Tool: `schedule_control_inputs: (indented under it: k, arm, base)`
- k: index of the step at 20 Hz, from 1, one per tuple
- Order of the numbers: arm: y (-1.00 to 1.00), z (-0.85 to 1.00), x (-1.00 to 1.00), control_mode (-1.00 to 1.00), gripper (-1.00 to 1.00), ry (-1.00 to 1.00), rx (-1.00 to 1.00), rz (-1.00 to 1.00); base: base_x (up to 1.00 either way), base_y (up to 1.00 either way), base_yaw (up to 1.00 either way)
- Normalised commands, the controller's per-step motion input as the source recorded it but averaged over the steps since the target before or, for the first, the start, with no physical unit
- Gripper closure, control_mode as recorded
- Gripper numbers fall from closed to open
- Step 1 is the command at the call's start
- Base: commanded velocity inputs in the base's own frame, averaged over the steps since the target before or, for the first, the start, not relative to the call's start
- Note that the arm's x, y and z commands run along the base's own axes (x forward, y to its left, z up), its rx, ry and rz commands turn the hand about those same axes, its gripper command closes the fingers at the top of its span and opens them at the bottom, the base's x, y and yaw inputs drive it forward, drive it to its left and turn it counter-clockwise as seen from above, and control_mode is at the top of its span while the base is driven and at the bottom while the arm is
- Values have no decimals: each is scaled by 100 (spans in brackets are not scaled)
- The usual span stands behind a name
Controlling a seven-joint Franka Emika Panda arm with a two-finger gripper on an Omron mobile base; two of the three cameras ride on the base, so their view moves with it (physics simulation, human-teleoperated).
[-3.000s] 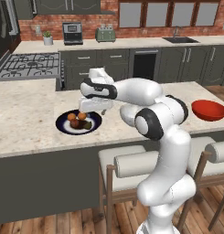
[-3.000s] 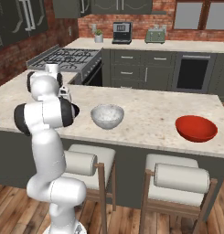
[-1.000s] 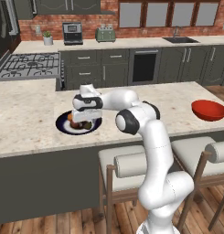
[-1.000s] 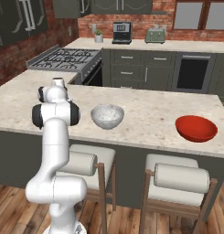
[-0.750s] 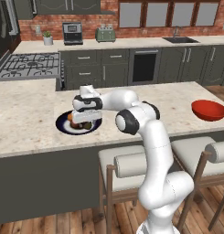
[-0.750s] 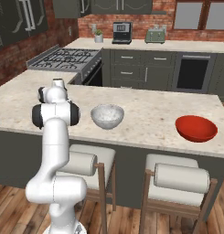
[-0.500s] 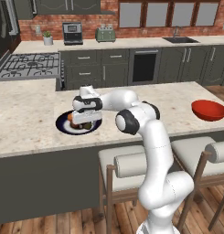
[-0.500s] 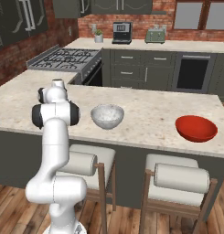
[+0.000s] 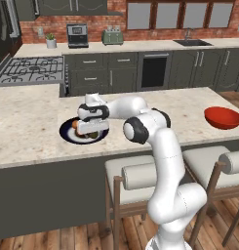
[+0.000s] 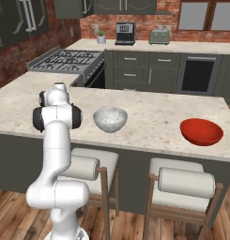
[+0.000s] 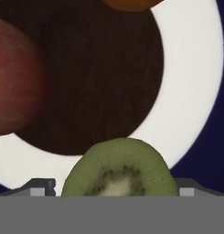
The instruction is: Take the fruits from the plate on the dining counter and place two fruits in each bowl.
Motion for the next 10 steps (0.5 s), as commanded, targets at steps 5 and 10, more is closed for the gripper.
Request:
schedule_control_inputs:
  k: [5,10]
  arm:
    - [0,-5,0,-100,100,1,0,0]
    - [-8,3,0,-100,100,0,0,0]
  base:
    - [0,0,0]
    - [0,0,0]
